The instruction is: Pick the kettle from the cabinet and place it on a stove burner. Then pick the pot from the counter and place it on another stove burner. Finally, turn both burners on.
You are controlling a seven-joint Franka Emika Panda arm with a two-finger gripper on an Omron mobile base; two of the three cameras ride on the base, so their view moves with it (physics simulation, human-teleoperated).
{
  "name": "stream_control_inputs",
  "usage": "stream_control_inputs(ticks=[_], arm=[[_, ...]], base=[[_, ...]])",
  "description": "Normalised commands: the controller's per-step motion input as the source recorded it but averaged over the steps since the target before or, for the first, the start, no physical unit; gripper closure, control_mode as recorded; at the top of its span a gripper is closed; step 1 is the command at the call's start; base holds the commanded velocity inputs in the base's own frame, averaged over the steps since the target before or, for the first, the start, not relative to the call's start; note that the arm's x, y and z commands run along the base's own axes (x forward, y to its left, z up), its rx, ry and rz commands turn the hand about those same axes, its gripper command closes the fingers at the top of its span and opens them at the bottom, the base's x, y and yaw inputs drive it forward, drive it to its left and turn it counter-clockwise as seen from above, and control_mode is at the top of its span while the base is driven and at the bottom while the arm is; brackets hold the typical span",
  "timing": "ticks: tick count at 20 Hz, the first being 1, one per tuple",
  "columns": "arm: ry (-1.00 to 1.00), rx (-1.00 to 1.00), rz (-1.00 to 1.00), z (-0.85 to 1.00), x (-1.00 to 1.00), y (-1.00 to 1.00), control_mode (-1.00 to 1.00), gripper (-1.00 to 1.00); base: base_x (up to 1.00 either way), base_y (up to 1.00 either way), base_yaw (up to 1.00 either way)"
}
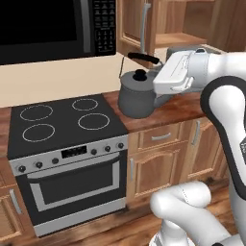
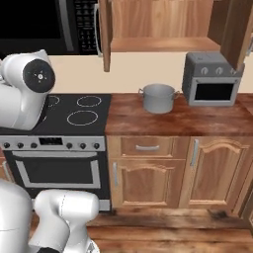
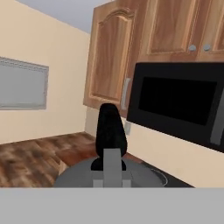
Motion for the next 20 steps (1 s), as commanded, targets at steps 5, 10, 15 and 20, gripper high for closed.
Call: stream_control_inputs(ticks=[5, 10, 15, 20], arm=[[0.00, 0.00, 0.00, 0.00, 0.00, 0.00, 1.00, 1.00], [0.00, 0.00, 0.00, 0.00, 0.00, 0.00, 1.00, 1.00], [0.00, 0.00, 0.00, 0.00, 0.00, 0.00, 1.00, 1.00], [0.00, 0.00, 0.00, 0.00, 0.00, 0.00, 1.00, 1.00]], base=[[0.13, 0.66, -0.31], [0.25, 0.60, -0.20], [0.39, 0.26, -0.06], [0.46, 0.27, -0.09]])
